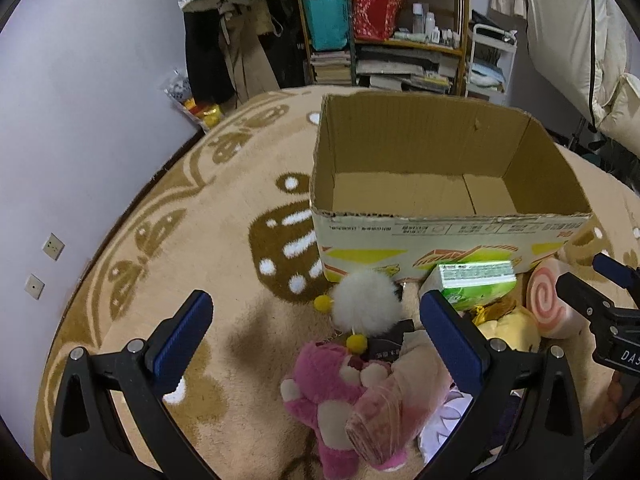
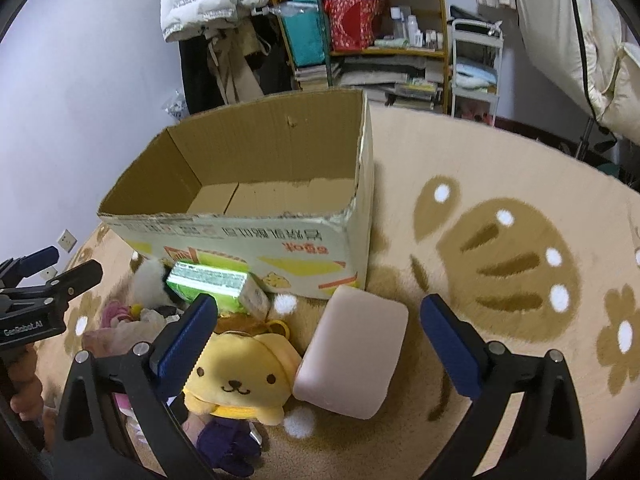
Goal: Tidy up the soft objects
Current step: 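Move the right tool to the pink pillow while the left tool approaches the white pompom, then close the right tool on the pink pillow while the left tool grasps the white pompom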
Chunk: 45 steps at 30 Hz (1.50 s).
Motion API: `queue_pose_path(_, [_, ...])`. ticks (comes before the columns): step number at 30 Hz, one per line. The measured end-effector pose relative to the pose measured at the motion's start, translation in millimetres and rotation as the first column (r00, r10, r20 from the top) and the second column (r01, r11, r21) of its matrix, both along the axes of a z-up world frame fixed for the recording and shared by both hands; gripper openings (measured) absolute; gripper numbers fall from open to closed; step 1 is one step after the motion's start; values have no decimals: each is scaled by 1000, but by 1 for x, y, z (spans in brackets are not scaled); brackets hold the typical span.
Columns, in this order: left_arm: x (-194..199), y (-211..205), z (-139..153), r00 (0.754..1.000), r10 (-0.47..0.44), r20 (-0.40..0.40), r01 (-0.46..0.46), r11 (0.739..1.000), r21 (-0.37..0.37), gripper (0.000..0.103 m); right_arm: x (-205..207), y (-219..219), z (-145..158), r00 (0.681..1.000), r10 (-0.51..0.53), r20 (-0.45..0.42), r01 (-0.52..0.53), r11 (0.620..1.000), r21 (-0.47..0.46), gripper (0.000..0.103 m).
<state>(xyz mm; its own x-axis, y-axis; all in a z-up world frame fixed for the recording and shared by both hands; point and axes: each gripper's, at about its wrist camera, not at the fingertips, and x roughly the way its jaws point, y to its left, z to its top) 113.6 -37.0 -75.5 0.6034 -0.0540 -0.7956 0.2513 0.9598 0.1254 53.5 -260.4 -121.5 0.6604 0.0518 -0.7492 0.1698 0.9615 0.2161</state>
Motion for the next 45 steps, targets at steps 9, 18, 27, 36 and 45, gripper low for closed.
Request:
queue_pose_path(9, [22,-6,-24,998,1,-66,-1,1000,12,102,12,-9,-23,997,-11,-75,15,999,49,103])
queue_pose_path(18, [35,-5,-44,989,4,-148,-7,1000,-20,102,19,-13,-39,993,-3,-116,10,998,61,93])
queue_pose_path(27, [41,-12,-59,984,-18,-175,19,1000,6,102,23,-12,-48,990,0,-140,7,999,45,83])
queue_pose_path(36, [46,-13,-72,974,-18,-226,21,1000,9,89,24,-19,-53,991,-5,-137,14,998,63,69])
queue_pose_path(45, [51,-14,-73,968,-47,-245,46,999,-8,77,22,-12,-52,991,5,-132,2,998,57,55])
